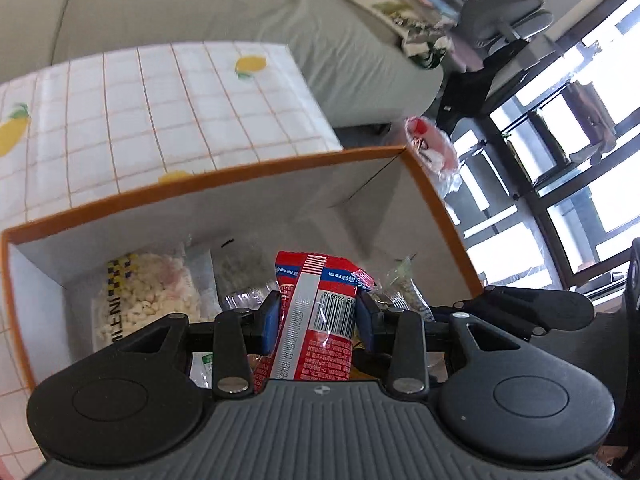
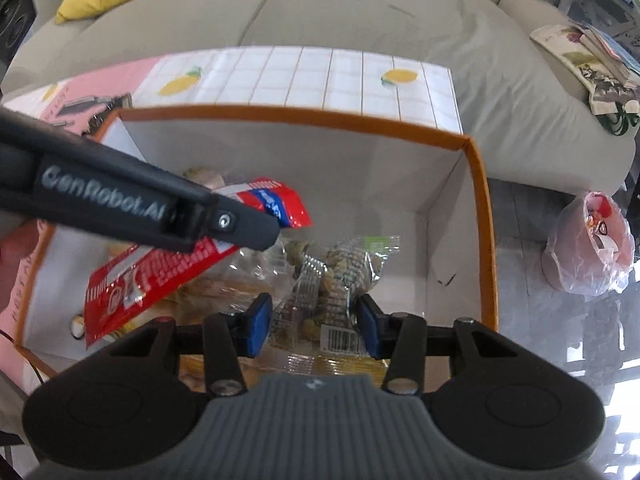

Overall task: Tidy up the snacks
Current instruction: 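Carry the sausage sticks and brown-snack pack over the orange box with both tools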

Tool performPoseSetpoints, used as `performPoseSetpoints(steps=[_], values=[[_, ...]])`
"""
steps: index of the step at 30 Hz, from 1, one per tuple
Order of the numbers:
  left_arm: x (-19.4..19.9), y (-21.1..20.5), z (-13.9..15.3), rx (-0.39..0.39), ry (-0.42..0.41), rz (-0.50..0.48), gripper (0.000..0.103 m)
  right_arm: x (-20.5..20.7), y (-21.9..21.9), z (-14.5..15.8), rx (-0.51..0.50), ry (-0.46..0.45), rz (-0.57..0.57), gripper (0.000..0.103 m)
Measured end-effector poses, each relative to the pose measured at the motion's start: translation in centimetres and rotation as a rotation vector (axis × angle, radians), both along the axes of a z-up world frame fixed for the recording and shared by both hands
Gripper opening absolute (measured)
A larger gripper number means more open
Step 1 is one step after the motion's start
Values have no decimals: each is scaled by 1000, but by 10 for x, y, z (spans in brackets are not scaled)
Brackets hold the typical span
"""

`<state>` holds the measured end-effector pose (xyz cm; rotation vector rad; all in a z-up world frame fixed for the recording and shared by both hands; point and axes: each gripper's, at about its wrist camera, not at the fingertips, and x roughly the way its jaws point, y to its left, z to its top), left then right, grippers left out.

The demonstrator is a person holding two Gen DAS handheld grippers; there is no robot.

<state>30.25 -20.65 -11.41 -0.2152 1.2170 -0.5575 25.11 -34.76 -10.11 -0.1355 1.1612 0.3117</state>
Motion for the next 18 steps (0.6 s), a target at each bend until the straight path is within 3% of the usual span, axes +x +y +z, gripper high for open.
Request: performPoseSetpoints(steps=[5,18], values=[[6,-14,-9,90,-12,-25,44,7,1,-14,-24,41,22,45],[1,-14,-8,163,-3,-48,50,17,13,-37,-105,74,29,49]])
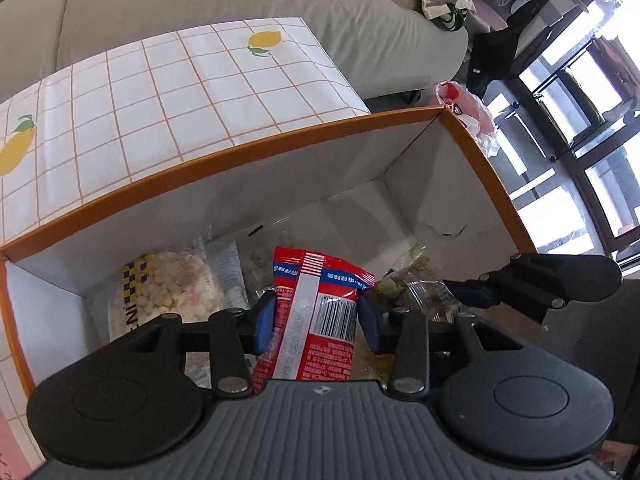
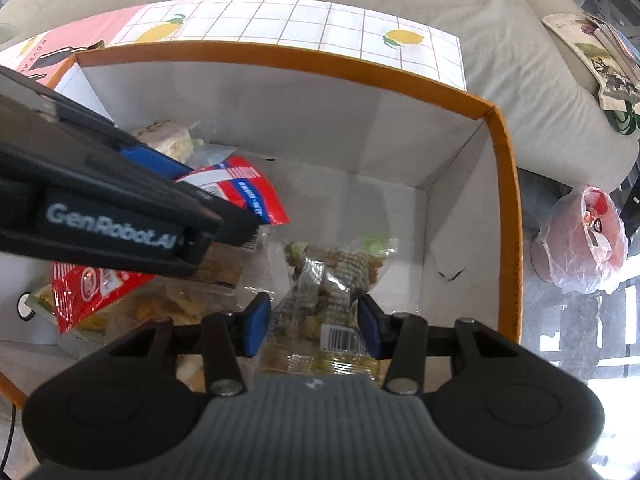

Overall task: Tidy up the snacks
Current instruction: 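Carry the sausage sticks and brown-snack pack over the orange box with both tools, then open both tools to drop the packs into the box, then move the left tool toward the seaweed pack while the right reaches the cola bottle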

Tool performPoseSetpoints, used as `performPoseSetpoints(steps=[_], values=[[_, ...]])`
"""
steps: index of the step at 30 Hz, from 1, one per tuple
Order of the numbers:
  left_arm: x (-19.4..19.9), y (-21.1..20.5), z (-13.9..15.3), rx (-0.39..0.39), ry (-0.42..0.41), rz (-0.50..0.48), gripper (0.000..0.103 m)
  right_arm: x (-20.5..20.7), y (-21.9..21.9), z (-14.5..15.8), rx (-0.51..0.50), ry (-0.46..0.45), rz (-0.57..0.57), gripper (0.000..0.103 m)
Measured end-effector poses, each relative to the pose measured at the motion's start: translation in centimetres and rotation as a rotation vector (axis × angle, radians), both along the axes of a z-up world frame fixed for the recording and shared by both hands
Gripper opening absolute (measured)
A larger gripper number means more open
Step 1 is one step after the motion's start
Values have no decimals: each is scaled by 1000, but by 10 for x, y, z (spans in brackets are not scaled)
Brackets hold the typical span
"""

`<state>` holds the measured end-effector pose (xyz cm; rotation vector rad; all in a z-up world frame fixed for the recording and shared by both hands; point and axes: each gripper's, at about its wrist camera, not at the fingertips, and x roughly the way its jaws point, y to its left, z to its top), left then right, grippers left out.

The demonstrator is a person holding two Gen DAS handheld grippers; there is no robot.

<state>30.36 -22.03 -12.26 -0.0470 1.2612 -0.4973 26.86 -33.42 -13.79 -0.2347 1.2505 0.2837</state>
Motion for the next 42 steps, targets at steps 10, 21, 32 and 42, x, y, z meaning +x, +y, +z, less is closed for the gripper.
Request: performPoseSetpoints(steps=[10,21,32,42], values=[[-14,11,25,17,-48,-16,68,-3,4,14,-29,-36,-17,68],[-59,39,74,70,-171,-30,68,-31,13,51,-32,-95,-55,72],[-134,115,130,63,-358,53,68,-97,52,107,124,-285,-211,74],[-194,210,123,50,-376,271,68,-158,121,122,263,-420,-300,77]])
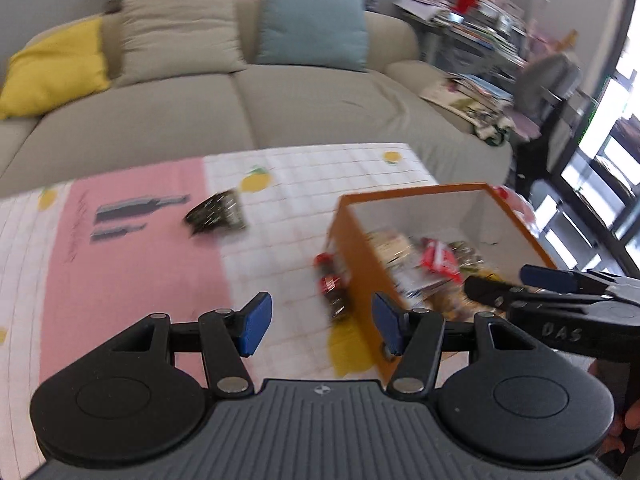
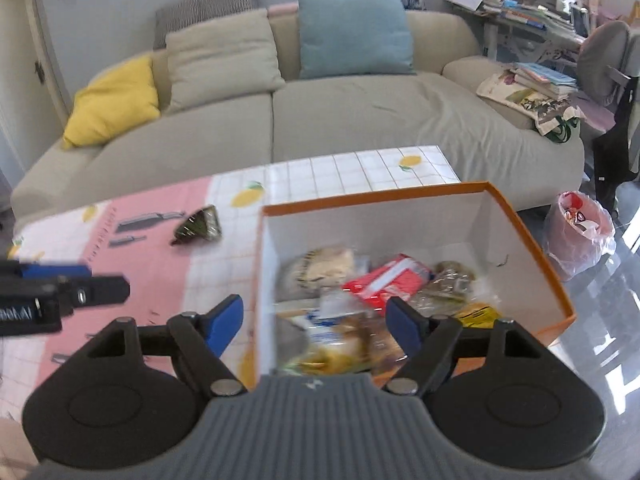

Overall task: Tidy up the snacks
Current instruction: 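Move the left tool toward the seaweed pack while the right reaches the cola bottle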

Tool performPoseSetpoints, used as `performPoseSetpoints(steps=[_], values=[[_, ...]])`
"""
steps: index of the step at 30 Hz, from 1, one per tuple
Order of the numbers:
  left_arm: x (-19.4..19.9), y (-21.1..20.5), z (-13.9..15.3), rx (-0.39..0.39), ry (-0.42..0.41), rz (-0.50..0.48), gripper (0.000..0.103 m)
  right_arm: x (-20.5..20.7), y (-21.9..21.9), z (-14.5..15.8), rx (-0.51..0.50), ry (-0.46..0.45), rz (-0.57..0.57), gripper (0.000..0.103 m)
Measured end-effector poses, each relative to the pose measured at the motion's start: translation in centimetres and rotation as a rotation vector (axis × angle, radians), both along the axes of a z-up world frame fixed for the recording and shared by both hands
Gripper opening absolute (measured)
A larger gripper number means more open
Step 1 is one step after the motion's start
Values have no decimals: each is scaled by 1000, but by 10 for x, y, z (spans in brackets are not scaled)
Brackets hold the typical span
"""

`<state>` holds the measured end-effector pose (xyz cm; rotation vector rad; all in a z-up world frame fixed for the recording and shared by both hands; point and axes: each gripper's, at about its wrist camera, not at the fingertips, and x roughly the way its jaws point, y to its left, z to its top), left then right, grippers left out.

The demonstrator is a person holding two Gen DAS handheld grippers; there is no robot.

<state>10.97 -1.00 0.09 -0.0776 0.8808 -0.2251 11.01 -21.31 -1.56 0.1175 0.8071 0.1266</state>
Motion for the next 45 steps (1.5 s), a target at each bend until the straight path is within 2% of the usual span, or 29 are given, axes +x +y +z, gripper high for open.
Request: performPoseSetpoints(steps=[7,12,15,20,22,24,30,34,38,39,45], values=[[-34,42,-21,15,0,92,68,-39,46,-3,-41,-106,-43,77],[-49,61,-34,-6,-16,128,68,-60,71,-17,-59,-134,-45,76],[-51,65,-44,-19,-2,118,68,-68,84,-27,-57,-141,-29,75],[-50,69,-59,-25,15,96,68,-71,104,-47,-114,-122,31,63],[-49,70,-64,-24,17,84,68,-71,110,-52,-134,-125,48,54],[-44,70,-69,-13,31,82,68,-67,119,-59,-177,-130,68,54],[-24,77,-88,7,68,88,68,-38,148,-83,-310,-128,74,42],[-9,84,-100,8,99,105,68,-11,161,-102,-380,-122,56,41],[4,90,-110,2,123,115,68,22,173,-127,-470,-86,27,40],[7,91,-111,4,127,116,68,30,175,-134,-491,-72,23,36],[24,100,-125,2,159,129,68,56,181,-160,-550,-4,-4,31]])
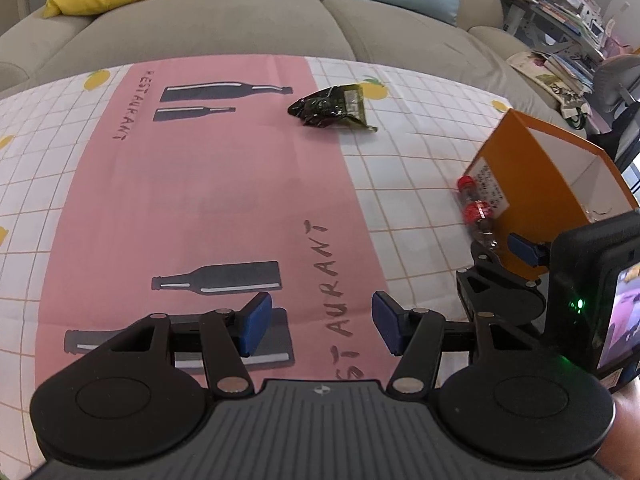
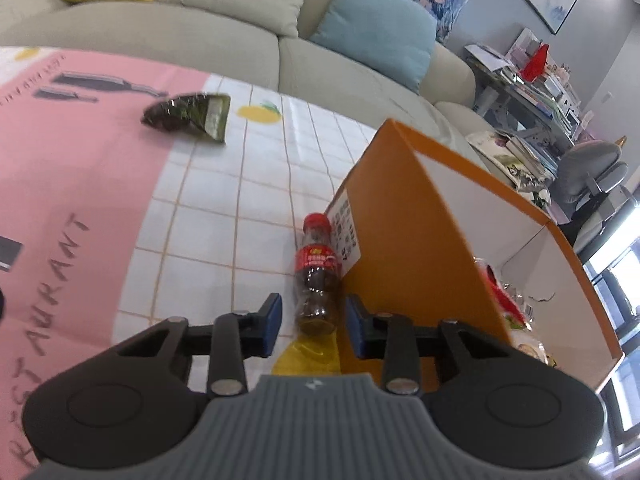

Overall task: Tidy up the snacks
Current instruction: 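Move the left tool toward the seaweed pack while the right reaches the cola bottle, then grasp the dark seaweed pack with the left tool while the right grasps the cola bottle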

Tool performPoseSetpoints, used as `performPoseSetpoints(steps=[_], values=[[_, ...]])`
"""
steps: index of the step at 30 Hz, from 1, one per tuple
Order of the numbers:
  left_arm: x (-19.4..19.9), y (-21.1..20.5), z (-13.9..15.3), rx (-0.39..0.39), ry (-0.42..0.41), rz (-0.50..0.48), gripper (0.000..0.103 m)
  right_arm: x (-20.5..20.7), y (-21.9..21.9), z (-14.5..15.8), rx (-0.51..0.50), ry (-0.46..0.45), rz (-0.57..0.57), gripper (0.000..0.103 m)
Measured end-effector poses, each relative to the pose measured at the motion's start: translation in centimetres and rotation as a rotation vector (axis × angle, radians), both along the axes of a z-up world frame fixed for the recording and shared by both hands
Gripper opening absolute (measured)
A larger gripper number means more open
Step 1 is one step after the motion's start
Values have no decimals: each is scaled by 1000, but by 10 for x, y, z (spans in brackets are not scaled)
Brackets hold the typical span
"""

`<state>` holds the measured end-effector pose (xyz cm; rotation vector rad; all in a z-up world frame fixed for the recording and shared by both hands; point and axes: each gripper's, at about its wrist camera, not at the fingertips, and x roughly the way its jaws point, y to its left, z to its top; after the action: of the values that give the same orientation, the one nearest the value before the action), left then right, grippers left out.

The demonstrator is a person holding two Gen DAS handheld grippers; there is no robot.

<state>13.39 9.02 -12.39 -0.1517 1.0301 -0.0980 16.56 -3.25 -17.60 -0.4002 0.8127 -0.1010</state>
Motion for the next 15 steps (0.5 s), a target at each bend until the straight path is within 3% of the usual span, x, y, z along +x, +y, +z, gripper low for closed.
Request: performPoseSetpoints(steps=[7,15], values=[[8,7,-7,-23,12,14,68,8,6,-17,-42,14,-5,29],[13,13,-13,-31,30,38,68,1,0,-9,105,20,37,27]])
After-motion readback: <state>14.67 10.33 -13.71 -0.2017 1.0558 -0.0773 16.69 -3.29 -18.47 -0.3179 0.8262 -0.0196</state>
